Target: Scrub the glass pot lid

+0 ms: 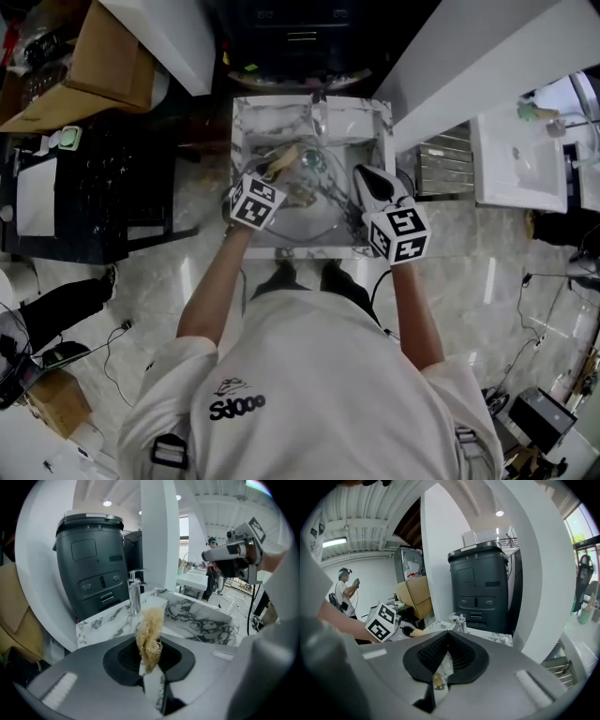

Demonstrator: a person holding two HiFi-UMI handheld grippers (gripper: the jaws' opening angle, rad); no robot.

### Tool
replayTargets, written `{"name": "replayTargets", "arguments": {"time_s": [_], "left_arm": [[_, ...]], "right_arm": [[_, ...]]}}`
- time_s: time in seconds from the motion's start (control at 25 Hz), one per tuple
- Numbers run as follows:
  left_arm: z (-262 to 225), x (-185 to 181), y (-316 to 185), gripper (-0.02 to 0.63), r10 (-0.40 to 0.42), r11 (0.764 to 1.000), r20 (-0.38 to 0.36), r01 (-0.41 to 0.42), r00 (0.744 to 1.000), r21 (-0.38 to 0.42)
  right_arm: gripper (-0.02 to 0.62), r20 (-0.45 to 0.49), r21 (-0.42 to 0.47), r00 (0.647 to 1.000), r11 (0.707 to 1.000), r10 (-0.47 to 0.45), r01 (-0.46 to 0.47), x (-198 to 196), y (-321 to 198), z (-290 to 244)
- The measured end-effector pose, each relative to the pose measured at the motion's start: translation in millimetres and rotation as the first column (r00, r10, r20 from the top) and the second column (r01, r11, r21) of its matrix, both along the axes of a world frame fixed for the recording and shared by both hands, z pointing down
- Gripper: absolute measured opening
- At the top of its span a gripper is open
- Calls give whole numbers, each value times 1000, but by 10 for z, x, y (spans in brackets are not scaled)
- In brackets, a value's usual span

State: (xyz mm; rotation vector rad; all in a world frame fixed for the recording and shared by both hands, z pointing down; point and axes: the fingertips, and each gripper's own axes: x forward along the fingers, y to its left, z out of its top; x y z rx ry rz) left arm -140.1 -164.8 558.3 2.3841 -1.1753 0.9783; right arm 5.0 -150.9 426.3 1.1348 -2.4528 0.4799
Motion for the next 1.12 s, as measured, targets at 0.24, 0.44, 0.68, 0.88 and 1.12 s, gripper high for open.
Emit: {"name": "replayTargets", "arguments": {"time_s": [0.24,0.44,0.68,0.88,1.12], "left_arm": [[357,94,-224,49,-52,996,40,55,998,-75],[676,114,-344,49,-83,990,101,94,991,-109],[1035,100,-471,49,-96,985,191,121,977,-125],[1272,78,-522,51,-104,981,245,139,964,-132],[1536,187,-492,51,-105,967,197,146,975,-207]], "right_arm": [[3,-3,-50,1000,999,-3,3,185,-117,210],[3,-7,-78,1000,997,-3,3,276,-108,355],[3,2,-101,1000,995,1,-1,312,-139,481],[3,16,-125,1000,992,5,-3,335,-122,565],[3,25,-147,999,989,20,-16,394,-108,621]]}}
